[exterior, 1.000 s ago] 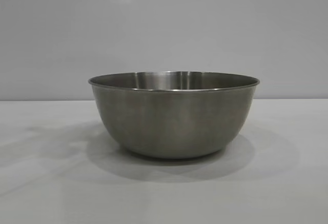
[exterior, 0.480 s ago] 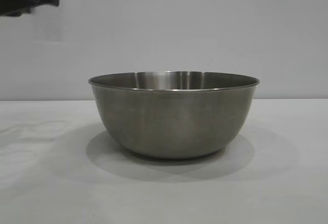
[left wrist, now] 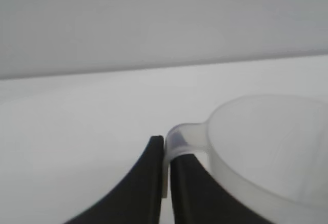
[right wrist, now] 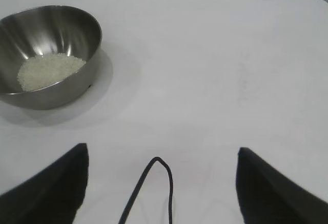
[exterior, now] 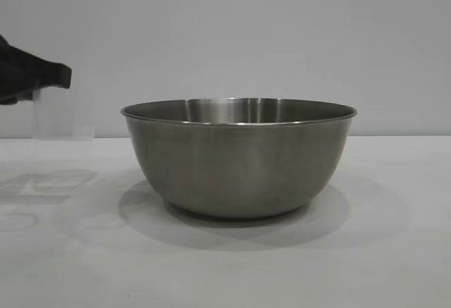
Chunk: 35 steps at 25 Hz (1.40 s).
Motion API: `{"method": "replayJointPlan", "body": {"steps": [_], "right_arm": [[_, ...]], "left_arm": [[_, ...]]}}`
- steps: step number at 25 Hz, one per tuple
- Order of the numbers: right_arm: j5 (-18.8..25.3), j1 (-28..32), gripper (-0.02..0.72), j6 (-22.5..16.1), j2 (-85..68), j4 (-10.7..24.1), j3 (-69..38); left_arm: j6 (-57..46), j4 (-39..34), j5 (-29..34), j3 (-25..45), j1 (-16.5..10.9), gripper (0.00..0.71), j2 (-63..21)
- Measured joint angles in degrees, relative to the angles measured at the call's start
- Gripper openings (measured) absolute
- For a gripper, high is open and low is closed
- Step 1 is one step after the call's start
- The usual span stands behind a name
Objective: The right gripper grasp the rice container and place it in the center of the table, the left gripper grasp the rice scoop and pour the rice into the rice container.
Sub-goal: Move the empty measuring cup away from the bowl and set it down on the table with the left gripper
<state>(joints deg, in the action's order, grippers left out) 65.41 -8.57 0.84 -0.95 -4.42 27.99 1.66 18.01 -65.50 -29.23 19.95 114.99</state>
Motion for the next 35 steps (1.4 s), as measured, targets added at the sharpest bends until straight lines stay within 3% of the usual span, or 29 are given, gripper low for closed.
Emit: {"method": "replayJointPlan", "body": {"steps": [10, 18, 28, 35], "right_arm": [[0.0, 0.0, 0.51, 0.0, 0.0, 0.0, 0.0], [0.0, 0.0, 0.51, 0.0, 0.0, 0.0, 0.0], [0.0, 0.0, 0.51, 0.0, 0.0, 0.0, 0.0], [0.0, 0.0, 0.51, 0.0, 0.0, 0.0, 0.0]], "left_arm": [[-1.43, -2.31, 0.0, 0.0, 0.0, 0.0, 2.93], [-1.52, -2.31, 0.0, 0.19, 0.0, 0.258, 2.93], [-1.52, -4.32, -0.08, 8.68, 0.0, 0.273, 1.63], [0.36, -8.02, -0.08, 14.62, 0.0, 0.273, -7.33]]}}
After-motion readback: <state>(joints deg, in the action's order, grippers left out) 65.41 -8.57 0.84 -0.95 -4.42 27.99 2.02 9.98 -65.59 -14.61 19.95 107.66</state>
